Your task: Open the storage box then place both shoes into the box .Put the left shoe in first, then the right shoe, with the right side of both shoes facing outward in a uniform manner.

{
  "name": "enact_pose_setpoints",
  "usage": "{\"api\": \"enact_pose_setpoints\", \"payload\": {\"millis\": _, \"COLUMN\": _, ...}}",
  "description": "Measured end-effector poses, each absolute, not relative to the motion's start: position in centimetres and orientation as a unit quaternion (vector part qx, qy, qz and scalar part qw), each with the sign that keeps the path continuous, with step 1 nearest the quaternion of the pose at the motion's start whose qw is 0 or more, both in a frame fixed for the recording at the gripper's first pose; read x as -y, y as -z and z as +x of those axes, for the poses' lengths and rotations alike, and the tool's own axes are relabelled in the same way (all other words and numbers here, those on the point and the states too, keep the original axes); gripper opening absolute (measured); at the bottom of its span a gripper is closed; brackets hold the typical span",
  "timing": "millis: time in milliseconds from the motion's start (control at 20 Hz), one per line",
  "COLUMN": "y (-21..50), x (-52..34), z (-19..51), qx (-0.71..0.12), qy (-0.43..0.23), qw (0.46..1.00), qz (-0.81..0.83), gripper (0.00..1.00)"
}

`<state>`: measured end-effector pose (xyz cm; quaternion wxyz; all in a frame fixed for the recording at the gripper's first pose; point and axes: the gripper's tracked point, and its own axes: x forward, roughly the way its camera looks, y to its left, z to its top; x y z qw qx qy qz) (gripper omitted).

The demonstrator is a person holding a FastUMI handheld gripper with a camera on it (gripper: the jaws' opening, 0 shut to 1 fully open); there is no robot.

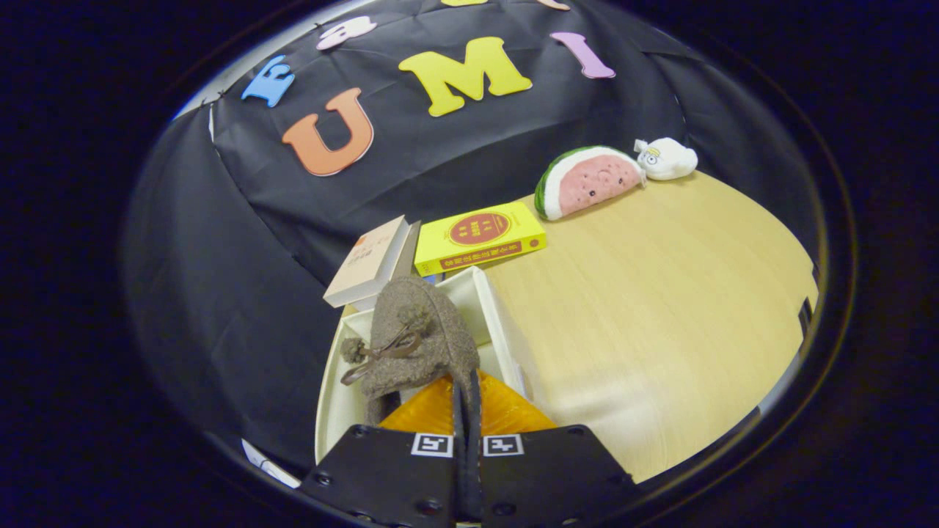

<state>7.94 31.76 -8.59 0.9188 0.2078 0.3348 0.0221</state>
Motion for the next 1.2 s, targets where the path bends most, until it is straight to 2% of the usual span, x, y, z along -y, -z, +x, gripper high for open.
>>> {"api": "enact_pose_setpoints", "payload": {"millis": 200, "y": 7.9, "x": -32.1, "z": 7.6, "qx": -0.330, "qy": -0.043, "qw": 0.917, "qz": 0.221, "gripper": 0.18}}
{"api": "enact_pose_setpoints", "payload": {"millis": 250, "y": 8.0, "x": -32.1, "z": 7.4, "qx": -0.331, "qy": -0.043, "qw": 0.918, "qz": 0.213, "gripper": 0.25}}
{"api": "enact_pose_setpoints", "payload": {"millis": 400, "y": 7.3, "x": -32.4, "z": 7.0, "qx": -0.326, "qy": -0.059, "qw": 0.920, "qz": 0.211, "gripper": 0.30}}
{"api": "enact_pose_setpoints", "payload": {"millis": 450, "y": 6.7, "x": -32.7, "z": 6.8, "qx": -0.319, "qy": -0.071, "qw": 0.920, "qz": 0.218, "gripper": 0.40}}
{"api": "enact_pose_setpoints", "payload": {"millis": 550, "y": 5.4, "x": -32.4, "z": 6.4, "qx": -0.304, "qy": -0.080, "qw": 0.927, "qz": 0.206, "gripper": 0.72}}
{"api": "enact_pose_setpoints", "payload": {"millis": 650, "y": 4.1, "x": -31.6, "z": 6.2, "qx": -0.277, "qy": -0.083, "qw": 0.939, "qz": 0.185, "gripper": 0.85}}
{"api": "enact_pose_setpoints", "payload": {"millis": 800, "y": 1.8, "x": -29.4, "z": 5.7, "qx": -0.231, "qy": -0.082, "qw": 0.955, "qz": 0.166, "gripper": 0.94}}
{"api": "enact_pose_setpoints", "payload": {"millis": 1200, "y": -4.2, "x": -19.6, "z": 3.5, "qx": -0.067, "qy": -0.062, "qw": 0.993, "qz": 0.071, "gripper": 0.96}}
